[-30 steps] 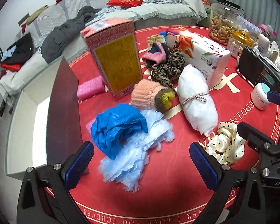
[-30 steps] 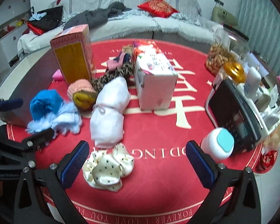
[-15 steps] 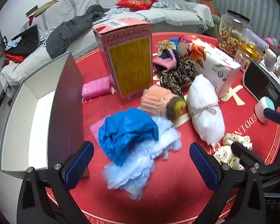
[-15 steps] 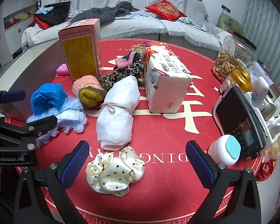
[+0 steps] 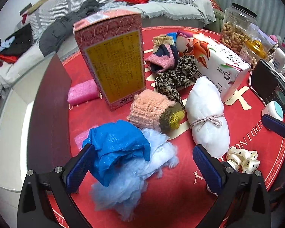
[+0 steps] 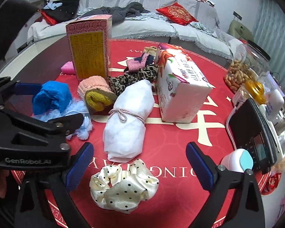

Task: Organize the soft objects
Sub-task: 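Reach the left tool to the blue fluffy bundle while the right tool reaches the polka-dot scrunchie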

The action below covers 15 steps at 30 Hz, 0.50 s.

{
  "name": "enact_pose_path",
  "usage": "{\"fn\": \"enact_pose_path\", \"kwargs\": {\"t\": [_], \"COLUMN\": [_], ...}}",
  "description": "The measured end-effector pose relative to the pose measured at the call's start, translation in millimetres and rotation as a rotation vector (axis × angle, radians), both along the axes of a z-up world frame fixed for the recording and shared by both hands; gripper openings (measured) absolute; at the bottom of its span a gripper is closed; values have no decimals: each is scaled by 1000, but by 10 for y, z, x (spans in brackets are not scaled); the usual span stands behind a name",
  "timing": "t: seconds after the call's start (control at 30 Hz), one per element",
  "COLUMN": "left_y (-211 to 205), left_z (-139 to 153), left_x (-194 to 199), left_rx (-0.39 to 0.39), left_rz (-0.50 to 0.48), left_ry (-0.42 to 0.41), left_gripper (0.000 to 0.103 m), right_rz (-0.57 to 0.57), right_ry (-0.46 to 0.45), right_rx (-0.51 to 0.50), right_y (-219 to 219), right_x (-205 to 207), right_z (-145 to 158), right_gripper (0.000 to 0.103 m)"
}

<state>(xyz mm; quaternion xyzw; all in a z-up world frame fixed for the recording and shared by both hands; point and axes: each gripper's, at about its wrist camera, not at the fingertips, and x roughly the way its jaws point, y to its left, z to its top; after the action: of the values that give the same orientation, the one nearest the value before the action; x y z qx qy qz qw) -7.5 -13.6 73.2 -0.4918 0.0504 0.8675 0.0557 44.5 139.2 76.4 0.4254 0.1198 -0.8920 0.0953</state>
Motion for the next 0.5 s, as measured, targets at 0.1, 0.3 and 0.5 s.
{"fn": "enact_pose_path", "kwargs": {"t": [0.1, 0.3, 0.5], "left_y": [-54, -226, -357], "left_z": [0, 97, -33], "left_x": [-16, 245, 420], "left_rx": [25, 70, 63], "left_rz": [-3, -31, -41], "left_ry": [-21, -26, -71], "left_gripper": [103, 103, 103], "right_rz": [6, 41, 86], "right_ry": [6, -49, -145], "right_rx": [1, -69, -97], "right_y": [-6, 99, 64], "right_x": [-21, 92, 127], "right_z": [2, 54, -59], "right_gripper": [98, 98, 98]}}
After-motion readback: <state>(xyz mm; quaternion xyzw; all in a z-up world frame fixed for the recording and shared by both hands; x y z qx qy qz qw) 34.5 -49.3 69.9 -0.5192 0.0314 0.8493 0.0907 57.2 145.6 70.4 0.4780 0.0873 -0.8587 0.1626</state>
